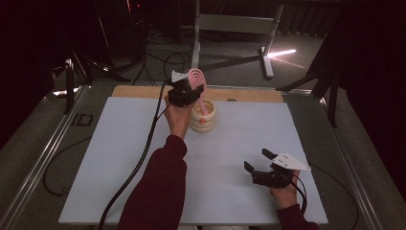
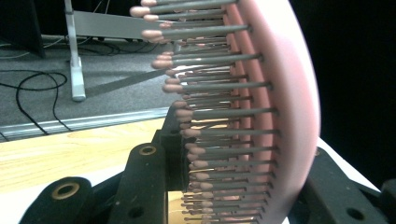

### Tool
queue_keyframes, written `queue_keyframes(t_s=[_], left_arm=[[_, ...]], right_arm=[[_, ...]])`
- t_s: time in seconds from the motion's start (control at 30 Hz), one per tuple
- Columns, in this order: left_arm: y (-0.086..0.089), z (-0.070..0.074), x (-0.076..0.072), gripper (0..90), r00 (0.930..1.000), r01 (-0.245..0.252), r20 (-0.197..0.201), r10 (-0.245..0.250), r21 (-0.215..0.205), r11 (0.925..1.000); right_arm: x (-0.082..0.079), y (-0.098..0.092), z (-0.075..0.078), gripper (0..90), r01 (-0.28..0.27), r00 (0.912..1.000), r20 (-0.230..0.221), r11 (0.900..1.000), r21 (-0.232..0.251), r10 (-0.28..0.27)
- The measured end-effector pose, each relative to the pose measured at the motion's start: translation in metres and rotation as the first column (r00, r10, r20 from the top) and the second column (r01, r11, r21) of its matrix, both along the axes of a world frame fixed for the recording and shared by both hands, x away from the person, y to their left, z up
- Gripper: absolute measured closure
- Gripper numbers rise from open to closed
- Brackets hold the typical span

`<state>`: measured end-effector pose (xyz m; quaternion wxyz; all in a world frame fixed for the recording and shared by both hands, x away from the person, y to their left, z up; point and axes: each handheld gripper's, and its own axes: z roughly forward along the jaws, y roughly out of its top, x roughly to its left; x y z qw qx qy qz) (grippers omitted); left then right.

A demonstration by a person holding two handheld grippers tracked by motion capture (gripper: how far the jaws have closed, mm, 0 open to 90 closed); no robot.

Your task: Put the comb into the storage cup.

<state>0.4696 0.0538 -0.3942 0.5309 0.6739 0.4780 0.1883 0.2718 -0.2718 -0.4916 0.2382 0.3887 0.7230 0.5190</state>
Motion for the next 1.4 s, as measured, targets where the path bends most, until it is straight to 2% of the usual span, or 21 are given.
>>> queue_keyframes(t_s=[1.4], left_arm=[[-0.009, -0.016, 0.001, 63.4, 0.9999, -0.005, -0.014, 0.005, 0.004, 1.0]], right_arm=[[0.0, 0.001, -0.001, 11.4, -0.004, 1.0, 0.0, 1.0, -0.002, 0.004]])
